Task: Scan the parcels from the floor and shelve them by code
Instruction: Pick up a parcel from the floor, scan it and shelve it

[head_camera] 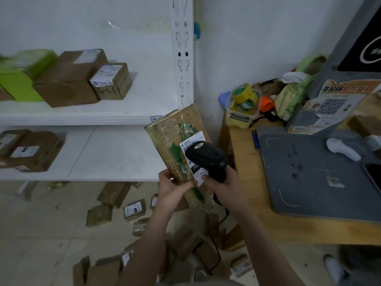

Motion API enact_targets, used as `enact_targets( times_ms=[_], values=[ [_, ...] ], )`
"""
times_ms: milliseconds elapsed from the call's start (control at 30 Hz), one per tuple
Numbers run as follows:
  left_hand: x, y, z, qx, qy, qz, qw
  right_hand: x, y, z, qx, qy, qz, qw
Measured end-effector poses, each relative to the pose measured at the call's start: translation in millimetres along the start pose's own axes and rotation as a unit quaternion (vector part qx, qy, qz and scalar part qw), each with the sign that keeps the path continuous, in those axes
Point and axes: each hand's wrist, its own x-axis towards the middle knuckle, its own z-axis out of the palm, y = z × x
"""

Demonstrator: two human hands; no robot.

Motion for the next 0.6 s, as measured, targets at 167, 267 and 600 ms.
enact_targets(
  times_ms=[167,267,600],
  values=[
    [-1.6,1.2,2.7,0.001,0.002,0.017,1.000,-2.6,1.9,3.0,0.003,0.031,0.008,0.999],
    [-3.1,1.7,2.4,-0.004,0.002,0.022,1.000,-3.4,3.0,1.6,0.008,0.041,0.013,0.999],
    [-4.7,-1.0,1.3,-0.008,0.002,0.026,1.000,-6.2,6.5,1.0,-0.004,0.023,0.021,1.000]
  ],
)
